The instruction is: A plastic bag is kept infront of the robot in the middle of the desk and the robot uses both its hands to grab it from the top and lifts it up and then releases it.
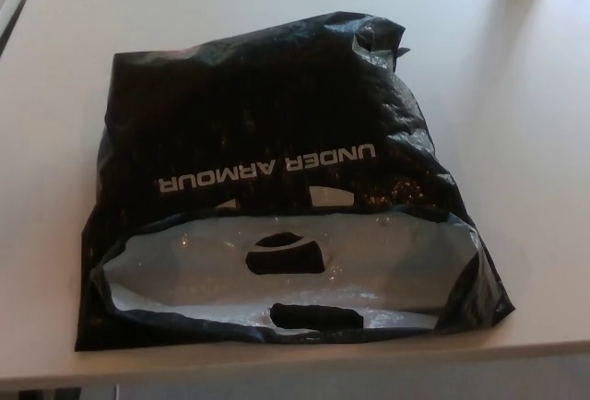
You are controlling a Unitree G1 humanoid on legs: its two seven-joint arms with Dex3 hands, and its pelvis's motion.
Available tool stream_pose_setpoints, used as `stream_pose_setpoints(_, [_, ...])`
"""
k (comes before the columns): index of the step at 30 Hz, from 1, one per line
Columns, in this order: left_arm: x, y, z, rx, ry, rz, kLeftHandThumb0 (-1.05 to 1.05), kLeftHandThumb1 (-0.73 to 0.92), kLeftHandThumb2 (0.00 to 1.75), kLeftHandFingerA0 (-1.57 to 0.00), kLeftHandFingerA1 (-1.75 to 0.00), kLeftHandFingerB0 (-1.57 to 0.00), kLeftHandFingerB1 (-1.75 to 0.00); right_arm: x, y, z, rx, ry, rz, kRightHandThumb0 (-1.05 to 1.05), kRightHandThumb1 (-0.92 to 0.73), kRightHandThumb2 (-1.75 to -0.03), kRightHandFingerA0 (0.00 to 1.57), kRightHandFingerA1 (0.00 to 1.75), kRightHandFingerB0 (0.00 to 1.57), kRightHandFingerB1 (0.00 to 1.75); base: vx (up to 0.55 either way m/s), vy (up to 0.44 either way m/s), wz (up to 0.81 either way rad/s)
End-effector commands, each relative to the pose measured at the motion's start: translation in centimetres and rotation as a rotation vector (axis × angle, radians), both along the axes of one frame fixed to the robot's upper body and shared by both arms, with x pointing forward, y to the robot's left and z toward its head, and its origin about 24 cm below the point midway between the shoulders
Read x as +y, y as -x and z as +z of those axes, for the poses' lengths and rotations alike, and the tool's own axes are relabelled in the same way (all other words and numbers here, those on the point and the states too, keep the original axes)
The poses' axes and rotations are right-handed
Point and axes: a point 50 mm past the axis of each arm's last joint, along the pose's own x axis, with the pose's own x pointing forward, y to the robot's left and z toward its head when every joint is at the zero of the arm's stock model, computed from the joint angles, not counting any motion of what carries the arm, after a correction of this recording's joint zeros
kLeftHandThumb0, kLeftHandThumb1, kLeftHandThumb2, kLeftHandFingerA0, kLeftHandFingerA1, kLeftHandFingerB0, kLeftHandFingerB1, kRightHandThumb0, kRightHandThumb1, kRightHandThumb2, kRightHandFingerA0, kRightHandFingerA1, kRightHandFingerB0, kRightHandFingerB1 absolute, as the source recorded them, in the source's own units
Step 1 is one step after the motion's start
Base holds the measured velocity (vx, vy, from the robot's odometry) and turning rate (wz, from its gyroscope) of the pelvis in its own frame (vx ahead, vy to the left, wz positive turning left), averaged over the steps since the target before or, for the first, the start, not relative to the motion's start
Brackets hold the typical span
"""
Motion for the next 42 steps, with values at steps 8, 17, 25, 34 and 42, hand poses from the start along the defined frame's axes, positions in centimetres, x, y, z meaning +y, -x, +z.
stream_pose_setpoints(8, [-3.3,-3.1,14.3,-0.79,0.082,-0.413,-0.65,0.43,0.54,-0.53,-0.37,-0.29,-0.3,2.3,-2.0,12.4,-0.799,0.16,0.294,-0.56,-0.52,-0.56,0.6,0.74,0.42,0.4,0.0,0.0,0.0])
stream_pose_setpoints(17, [-3.6,-4.7,15.6,-0.933,0.044,-0.427,-0.61,0.45,0.55,-0.48,-0.37,-0.28,-0.3,3.4,-4.1,14.4,-0.882,0.176,0.331,-0.6,-0.43,-0.79,0.51,0.72,0.34,0.5,0.0,0.0,0.0])
stream_pose_setpoints(25, [-2.6,-7.0,13.6,-0.795,0.14,-0.355,-0.73,0.37,0.61,-0.4,-0.38,-0.27,-0.33,1.7,-10.1,11.5,-0.758,0.203,0.314,-0.7,-0.44,-0.78,0.17,0.47,0.02,0.21,0.0,0.0,0.0])
stream_pose_setpoints(34, [-1.5,-9.4,11.1,-0.689,0.151,-0.282,-0.74,0.38,0.71,-0.34,-0.41,-0.19,-0.35,0.0,-14.3,8.7,-0.62,0.278,0.288,-0.7,-0.54,-0.56,0.2,0.37,0.0,0.18,0.0,0.0,0.0])
stream_pose_setpoints(42, [-2.9,-10.5,9.3,-0.506,0.137,-0.289,-0.77,0.45,0.57,-0.25,-0.3,-0.12,-0.25,-1.8,-17.6,6.9,-0.426,0.273,0.204,-0.82,-0.47,-0.83,0.36,0.58,0.0,0.01,0.0,0.0,0.0])
